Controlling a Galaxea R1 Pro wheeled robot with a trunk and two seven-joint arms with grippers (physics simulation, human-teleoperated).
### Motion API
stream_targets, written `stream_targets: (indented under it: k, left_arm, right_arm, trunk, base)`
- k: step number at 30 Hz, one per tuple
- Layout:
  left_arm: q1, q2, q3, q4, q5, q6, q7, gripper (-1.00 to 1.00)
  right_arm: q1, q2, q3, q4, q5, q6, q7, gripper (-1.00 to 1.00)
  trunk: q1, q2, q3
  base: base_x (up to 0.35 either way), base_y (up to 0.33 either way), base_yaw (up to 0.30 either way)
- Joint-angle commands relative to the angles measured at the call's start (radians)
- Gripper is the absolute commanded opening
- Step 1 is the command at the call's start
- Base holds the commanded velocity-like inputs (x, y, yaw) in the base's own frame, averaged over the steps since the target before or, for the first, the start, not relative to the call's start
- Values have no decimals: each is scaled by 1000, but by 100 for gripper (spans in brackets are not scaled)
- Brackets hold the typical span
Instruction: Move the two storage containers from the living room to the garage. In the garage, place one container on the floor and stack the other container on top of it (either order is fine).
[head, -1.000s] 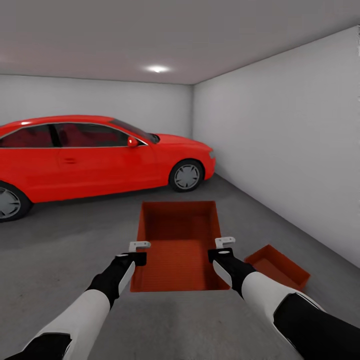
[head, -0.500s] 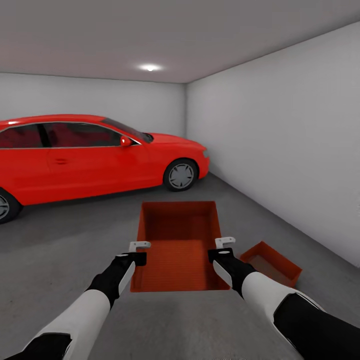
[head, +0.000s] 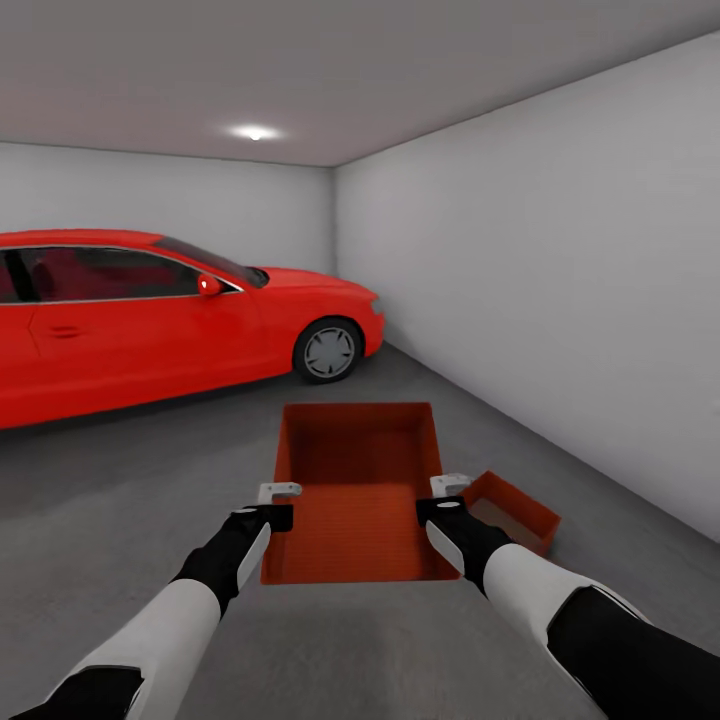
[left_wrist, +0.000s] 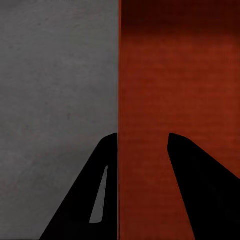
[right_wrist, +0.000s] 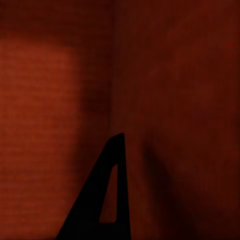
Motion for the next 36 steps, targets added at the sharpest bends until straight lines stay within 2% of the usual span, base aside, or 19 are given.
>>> stream_targets:
  k: [1,13,28,36]
  left_arm:
    - [1,1,-5,0,12,6,9,-100]
    - [1,1,-5,0,12,6,9,-100]
    - [1,2,-5,2,12,6,7,-100]
    - [1,2,-6,2,12,6,7,-100]
  right_arm:
    - [-2,-25,-17,-3,31,-51,-19,-100]
    - [-2,-25,-17,-3,31,-51,-18,-100]
    - [-2,-25,-17,-3,31,-51,-18,-100]
    - [-2,-23,-17,-3,31,-51,-18,-100]
  trunk:
    - [1,-3,-2]
    - [1,-3,-2]
    - [1,-3,-2]
    - [1,-3,-2]
  base:
    - [0,0,-249]
    - [14,0,-249]
    - [289,140,-248]
    - [306,191,-31]
